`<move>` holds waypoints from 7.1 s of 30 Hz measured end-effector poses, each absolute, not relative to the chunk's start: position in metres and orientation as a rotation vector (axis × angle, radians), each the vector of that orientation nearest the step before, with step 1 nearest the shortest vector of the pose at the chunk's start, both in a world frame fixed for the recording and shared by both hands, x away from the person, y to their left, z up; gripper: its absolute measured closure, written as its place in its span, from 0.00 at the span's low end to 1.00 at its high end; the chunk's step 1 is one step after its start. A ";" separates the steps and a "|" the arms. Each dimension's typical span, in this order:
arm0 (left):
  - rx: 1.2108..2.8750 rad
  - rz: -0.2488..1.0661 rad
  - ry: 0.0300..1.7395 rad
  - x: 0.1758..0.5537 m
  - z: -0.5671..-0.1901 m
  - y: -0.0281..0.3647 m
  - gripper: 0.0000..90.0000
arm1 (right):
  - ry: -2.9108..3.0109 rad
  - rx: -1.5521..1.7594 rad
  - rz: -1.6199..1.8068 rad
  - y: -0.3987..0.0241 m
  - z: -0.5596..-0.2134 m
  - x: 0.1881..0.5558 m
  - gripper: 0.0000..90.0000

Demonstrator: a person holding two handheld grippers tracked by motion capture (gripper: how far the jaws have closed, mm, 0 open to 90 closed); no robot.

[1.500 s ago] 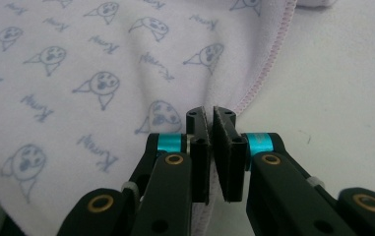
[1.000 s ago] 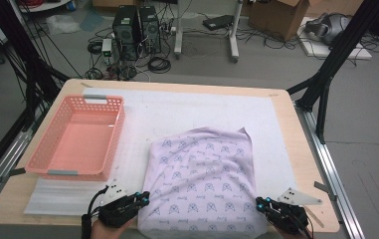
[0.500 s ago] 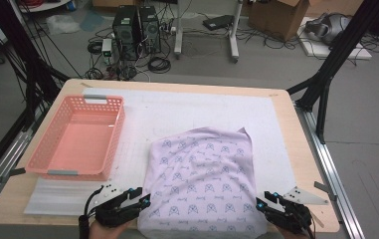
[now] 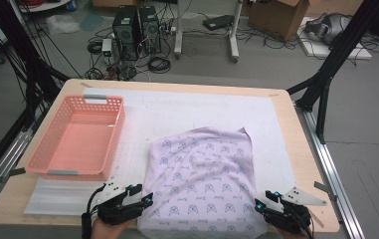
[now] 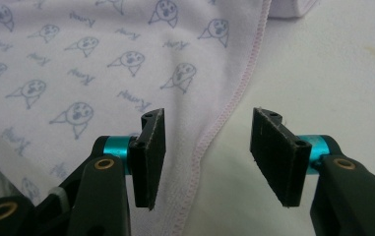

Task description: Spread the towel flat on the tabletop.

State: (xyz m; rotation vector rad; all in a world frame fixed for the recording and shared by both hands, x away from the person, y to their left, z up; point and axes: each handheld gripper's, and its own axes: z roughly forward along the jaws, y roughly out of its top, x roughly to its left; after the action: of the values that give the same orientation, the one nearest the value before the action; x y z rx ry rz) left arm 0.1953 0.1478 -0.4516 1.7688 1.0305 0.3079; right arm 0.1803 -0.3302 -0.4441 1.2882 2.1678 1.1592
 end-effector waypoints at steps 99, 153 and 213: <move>1.930 0.345 1.170 0.377 -0.447 0.101 0.54 | 2.157 1.223 1.256 -0.346 -0.431 0.220 0.65; 1.740 0.589 1.251 0.415 -0.433 0.108 0.82 | 1.910 1.339 1.014 -0.329 -0.436 0.399 0.94; 1.817 0.475 1.319 0.357 -0.452 0.105 0.96 | 2.240 1.345 1.072 -0.350 -0.437 0.337 0.58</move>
State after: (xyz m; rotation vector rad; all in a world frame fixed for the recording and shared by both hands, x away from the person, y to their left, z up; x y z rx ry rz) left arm 0.3571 0.1047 -0.4517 1.8167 1.3192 0.4753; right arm 0.3367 -0.3500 -0.4375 1.3455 2.2402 1.0722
